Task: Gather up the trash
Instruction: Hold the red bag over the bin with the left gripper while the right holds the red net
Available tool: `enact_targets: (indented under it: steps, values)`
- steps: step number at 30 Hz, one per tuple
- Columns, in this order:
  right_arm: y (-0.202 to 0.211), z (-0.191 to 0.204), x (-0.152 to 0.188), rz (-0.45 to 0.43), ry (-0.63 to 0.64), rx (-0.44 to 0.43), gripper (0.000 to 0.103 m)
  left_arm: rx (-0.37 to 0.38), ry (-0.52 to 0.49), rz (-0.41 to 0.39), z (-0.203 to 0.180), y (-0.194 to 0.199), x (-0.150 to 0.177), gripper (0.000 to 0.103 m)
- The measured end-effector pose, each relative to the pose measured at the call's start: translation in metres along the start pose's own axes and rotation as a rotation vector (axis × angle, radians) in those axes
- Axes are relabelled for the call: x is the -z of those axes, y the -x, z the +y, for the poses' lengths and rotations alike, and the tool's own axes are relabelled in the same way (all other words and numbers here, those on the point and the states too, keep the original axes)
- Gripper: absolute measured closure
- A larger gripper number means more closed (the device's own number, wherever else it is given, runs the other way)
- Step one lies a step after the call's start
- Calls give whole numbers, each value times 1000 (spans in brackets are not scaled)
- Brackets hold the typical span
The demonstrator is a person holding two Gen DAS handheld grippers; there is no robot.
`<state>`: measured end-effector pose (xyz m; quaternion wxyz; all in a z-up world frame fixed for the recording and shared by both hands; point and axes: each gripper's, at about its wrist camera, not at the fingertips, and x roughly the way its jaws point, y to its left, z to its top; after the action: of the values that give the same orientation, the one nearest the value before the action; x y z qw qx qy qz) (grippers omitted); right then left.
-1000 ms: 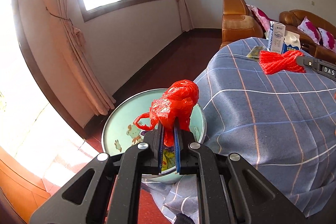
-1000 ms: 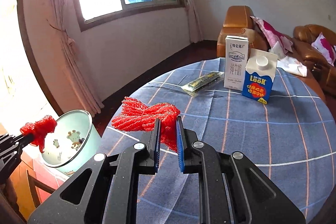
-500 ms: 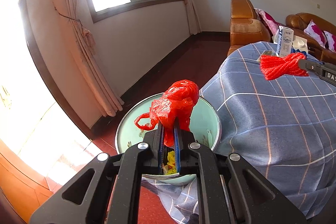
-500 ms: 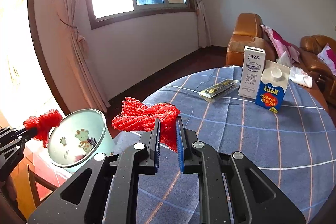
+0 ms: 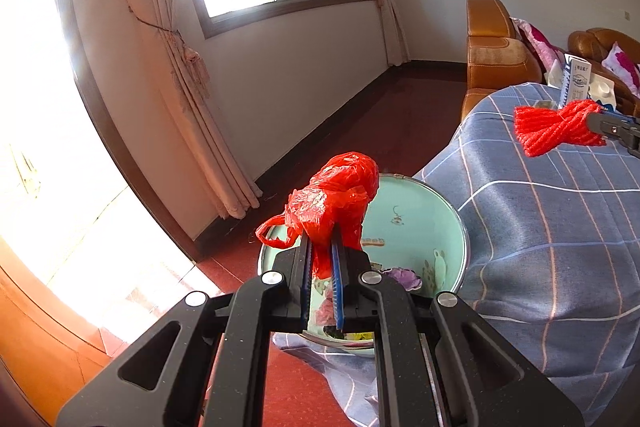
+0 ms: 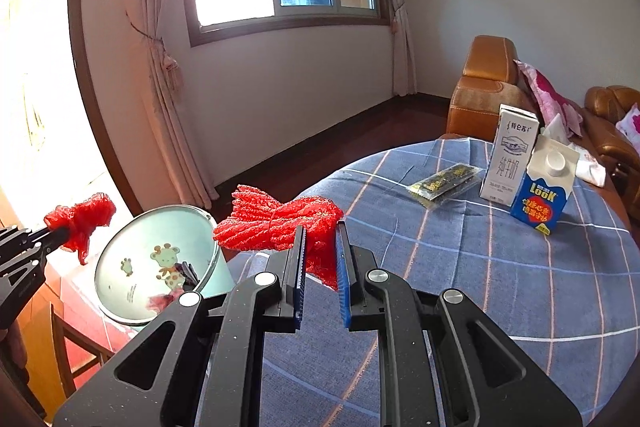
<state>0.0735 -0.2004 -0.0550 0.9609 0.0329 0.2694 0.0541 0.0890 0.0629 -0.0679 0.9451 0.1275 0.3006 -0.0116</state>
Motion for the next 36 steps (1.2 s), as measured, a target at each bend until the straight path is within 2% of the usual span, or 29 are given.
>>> enact_targets:
  steps: [36]
  values:
    - [-45,57,-6,46,117,-74,89,-87,15,63,25,-34,7,95]
